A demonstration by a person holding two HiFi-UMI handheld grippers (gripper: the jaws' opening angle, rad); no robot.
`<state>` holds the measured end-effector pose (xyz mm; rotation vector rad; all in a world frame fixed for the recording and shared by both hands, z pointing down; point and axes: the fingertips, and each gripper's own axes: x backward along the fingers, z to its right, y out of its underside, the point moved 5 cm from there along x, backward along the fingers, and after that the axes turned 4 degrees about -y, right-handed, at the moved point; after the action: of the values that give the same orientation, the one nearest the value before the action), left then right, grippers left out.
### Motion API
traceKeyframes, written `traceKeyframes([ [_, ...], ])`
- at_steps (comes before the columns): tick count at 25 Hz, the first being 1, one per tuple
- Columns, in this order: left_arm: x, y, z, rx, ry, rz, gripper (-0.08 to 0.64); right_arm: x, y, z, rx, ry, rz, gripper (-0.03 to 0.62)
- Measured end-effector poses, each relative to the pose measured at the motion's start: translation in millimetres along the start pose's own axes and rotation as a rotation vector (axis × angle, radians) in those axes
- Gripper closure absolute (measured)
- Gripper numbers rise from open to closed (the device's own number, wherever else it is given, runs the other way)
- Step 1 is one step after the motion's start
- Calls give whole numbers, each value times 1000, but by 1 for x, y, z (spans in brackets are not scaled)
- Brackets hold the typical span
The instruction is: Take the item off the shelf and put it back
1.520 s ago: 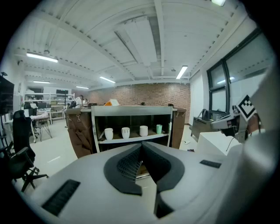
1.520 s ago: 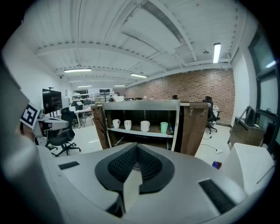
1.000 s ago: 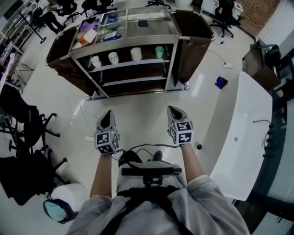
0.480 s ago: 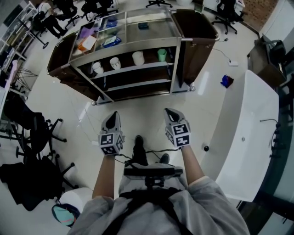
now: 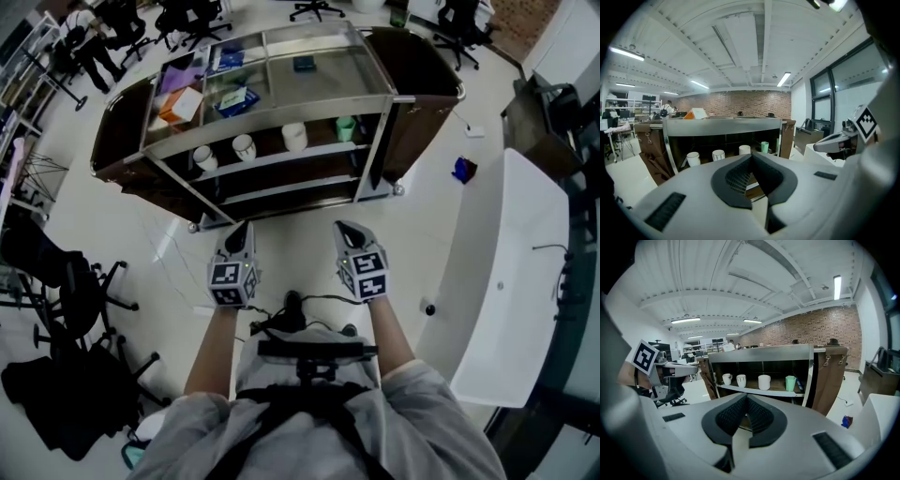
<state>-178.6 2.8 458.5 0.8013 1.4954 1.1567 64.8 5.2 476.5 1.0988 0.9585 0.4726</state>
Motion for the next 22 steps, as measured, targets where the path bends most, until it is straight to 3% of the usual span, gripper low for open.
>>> traceKeyframes([
  [8,-68,-1,-26,-16,112,-6,555,-50,-10,-5,-28,80,5,584],
  [15,-136,0,-25,-8,149,-31,550,-75,-11,11,-69,116,-16,584],
  [22,-215,13,-9,-21,204,-64,390,-90,-8,39,-97,120,-22,584],
])
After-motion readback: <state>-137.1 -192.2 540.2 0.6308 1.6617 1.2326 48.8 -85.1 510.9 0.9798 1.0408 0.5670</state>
